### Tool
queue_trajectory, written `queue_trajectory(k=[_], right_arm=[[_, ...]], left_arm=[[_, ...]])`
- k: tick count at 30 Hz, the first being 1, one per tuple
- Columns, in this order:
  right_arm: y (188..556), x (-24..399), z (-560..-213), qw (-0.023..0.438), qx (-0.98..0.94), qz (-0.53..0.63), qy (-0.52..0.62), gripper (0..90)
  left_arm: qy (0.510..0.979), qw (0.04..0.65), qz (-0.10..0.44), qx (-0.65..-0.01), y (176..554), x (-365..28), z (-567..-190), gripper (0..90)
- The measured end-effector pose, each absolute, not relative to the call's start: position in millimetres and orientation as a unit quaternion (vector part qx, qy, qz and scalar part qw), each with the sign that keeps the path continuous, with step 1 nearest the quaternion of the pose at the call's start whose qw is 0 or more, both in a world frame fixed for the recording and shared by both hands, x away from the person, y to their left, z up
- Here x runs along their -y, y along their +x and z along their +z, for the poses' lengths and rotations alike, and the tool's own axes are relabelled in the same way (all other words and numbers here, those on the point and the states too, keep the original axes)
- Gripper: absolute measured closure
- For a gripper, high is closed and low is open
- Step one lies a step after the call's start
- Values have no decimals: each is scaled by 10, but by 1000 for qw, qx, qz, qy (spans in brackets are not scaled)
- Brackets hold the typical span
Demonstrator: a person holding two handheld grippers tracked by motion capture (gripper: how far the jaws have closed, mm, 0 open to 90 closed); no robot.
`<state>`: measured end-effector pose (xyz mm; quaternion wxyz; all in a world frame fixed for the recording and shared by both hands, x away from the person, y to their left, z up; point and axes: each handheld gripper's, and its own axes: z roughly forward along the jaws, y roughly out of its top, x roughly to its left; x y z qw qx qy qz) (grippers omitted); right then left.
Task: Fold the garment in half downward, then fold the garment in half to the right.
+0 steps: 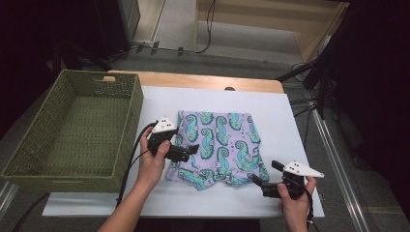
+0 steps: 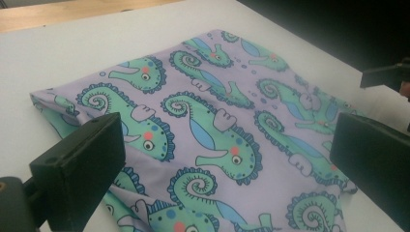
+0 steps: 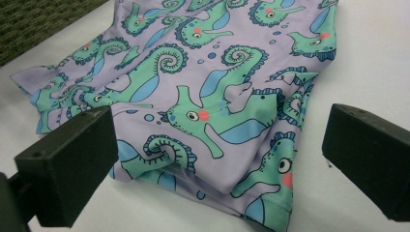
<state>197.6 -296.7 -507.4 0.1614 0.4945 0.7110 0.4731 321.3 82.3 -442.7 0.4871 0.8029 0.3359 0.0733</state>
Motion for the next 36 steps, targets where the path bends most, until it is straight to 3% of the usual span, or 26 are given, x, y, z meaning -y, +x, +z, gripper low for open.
queue_trajectory(k=[7, 14, 17, 21, 23, 29, 36], right_arm=[[1977, 2960, -5075, 158, -711, 473, 496, 0], [1981, 2961, -5074, 159, -710, 474, 496, 0], [1979, 2958, -5076, 158, -710, 473, 497, 0], [1988, 2961, -5083, 158, -712, 472, 495, 0], [1992, 2961, -5088, 158, -712, 473, 495, 0], [1995, 2972, -5101, 155, -712, 470, 498, 0], [1999, 2984, -5106, 156, -711, 470, 499, 0]], left_arm=[[802, 485, 67, -343, 3334, -774, -4403, 0], [800, 475, 77, -358, 3498, -725, -4399, 89], [794, 464, 94, -382, 3606, -717, -4410, 298], [792, 443, 111, -406, 3765, -722, -4482, 665], [797, 430, 103, -412, 3862, -719, -4545, 771], [805, 383, 103, -442, 4053, -722, -4779, 801], [803, 362, 87, -464, 4165, -758, -5009, 760]])
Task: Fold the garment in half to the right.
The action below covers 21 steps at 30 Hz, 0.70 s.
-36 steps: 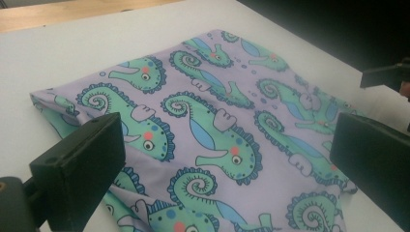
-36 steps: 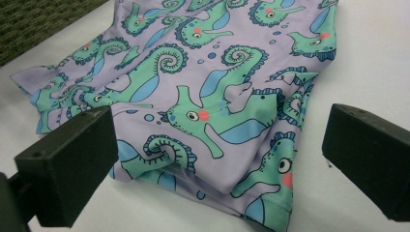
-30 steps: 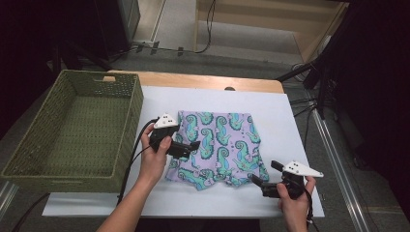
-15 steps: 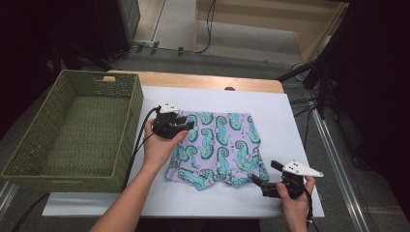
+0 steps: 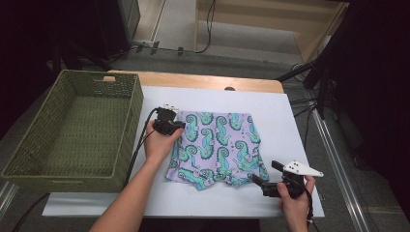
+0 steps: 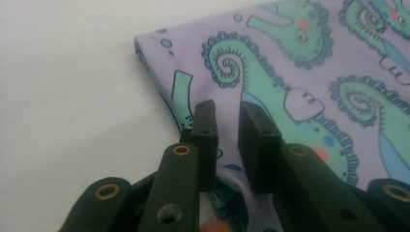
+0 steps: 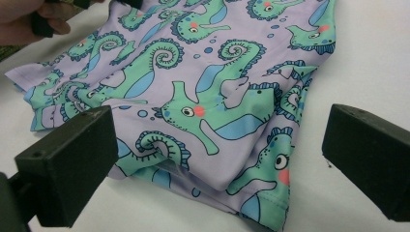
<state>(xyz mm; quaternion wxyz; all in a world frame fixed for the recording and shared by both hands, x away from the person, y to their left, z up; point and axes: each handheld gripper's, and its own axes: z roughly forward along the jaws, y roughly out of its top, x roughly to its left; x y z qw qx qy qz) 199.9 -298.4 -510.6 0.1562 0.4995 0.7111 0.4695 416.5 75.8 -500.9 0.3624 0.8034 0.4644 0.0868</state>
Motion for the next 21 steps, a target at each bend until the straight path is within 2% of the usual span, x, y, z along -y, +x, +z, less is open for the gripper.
queue_trajectory(k=[12, 21], right_arm=[[1999, 2986, -5106, 157, -709, 470, 501, 0], [2007, 2976, -5113, 154, -711, 472, 498, 0]], left_arm=[[779, 374, 112, -491, 4399, -820, -4884, 551], [779, 343, 129, -508, 4610, -829, -5000, 514]])
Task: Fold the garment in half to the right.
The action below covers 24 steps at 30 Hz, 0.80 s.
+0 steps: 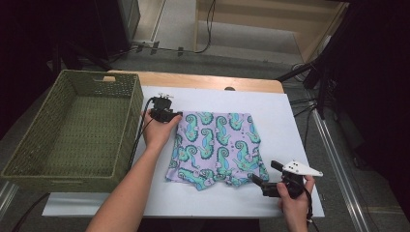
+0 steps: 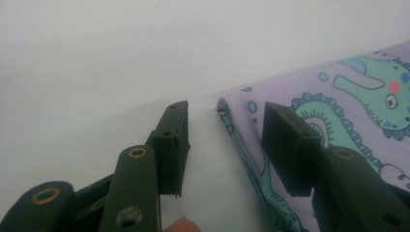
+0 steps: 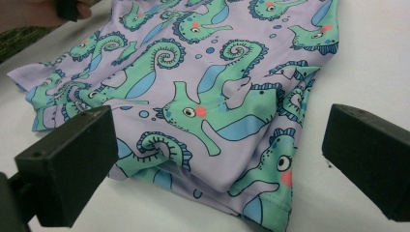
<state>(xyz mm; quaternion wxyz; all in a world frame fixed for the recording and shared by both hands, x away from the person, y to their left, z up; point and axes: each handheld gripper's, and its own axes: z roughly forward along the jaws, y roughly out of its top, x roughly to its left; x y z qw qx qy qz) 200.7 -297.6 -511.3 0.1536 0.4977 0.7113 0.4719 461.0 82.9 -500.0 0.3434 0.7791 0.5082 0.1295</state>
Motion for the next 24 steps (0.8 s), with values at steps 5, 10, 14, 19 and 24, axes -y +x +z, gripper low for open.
queue_trajectory(k=[5, 10, 14, 19, 24], right_arm=[[2013, 2968, -5112, 153, -711, 473, 497, 0], [2022, 2932, -5110, 151, -714, 474, 493, 0], [2030, 2877, -5096, 148, -718, 475, 487, 0], [2023, 2771, -5024, 146, -722, 481, 475, 0], [2036, 2636, -4942, 145, -725, 488, 464, 0]], left_arm=[[785, 350, 145, -490, 4597, -736, -5035, 499], [794, 351, 134, -478, 4577, -712, -5038, 729], [801, 354, 123, -467, 4556, -704, -5026, 857], [788, 375, 117, -473, 4557, -759, -4962, 869], [785, 385, 119, -470, 4544, -782, -4905, 871]])
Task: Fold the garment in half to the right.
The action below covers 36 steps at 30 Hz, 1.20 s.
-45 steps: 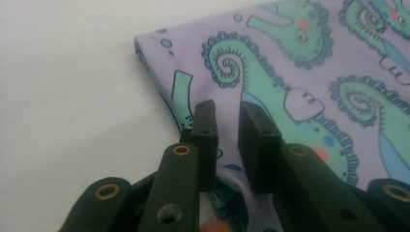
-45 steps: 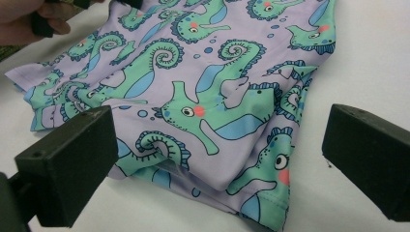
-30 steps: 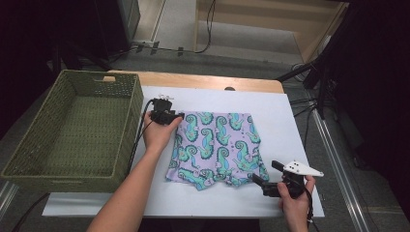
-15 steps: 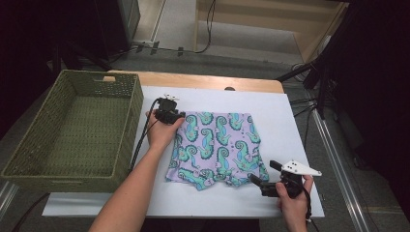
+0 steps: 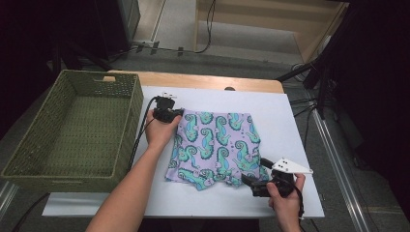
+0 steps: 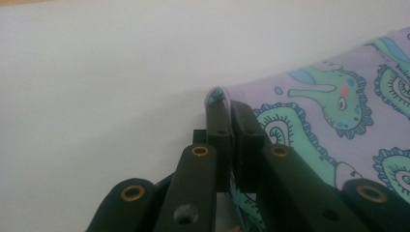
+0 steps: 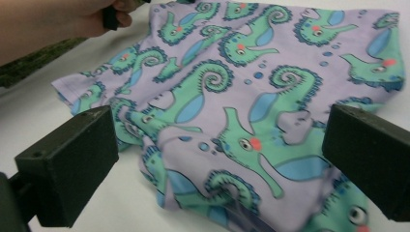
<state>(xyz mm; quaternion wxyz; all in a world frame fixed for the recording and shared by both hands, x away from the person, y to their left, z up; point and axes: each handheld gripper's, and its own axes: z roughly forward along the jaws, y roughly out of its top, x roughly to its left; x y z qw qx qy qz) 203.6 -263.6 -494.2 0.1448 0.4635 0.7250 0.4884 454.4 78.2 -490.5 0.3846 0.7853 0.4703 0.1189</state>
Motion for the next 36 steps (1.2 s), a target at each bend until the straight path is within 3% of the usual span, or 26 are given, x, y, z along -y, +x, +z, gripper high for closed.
queue_trajectory(k=[36], right_arm=[[2291, 1388, -4831, 80, -778, 491, 384, 0]], left_arm=[[784, 396, 108, -466, 4483, -804, -4738, 871]])
